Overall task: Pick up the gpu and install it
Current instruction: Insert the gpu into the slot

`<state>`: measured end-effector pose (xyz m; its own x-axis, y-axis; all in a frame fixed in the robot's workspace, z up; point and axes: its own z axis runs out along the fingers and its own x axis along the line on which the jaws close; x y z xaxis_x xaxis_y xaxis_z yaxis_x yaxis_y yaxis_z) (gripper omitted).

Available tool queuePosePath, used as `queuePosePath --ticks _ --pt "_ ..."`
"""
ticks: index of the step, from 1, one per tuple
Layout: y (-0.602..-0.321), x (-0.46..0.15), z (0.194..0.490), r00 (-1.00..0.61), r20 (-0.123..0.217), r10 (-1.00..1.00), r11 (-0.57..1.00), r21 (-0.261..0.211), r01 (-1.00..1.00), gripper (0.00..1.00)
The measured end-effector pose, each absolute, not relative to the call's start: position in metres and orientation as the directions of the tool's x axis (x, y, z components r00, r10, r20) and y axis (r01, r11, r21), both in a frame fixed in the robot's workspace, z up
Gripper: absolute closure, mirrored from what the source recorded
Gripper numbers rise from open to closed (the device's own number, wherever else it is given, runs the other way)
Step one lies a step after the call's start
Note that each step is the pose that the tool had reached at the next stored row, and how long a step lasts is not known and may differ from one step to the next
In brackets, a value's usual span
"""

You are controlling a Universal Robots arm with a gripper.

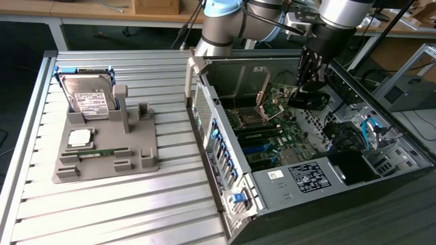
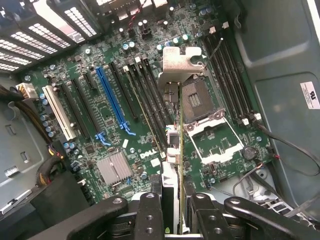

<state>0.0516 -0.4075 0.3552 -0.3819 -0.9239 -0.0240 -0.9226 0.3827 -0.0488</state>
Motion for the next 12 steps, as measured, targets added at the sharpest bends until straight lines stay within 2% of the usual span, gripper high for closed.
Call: queuePosePath --ticks 12 --pt "-0.4075 0.0516 0.3545 -0.344 -0.024 -0.939 0.345 -0.049 -0.937 0.73"
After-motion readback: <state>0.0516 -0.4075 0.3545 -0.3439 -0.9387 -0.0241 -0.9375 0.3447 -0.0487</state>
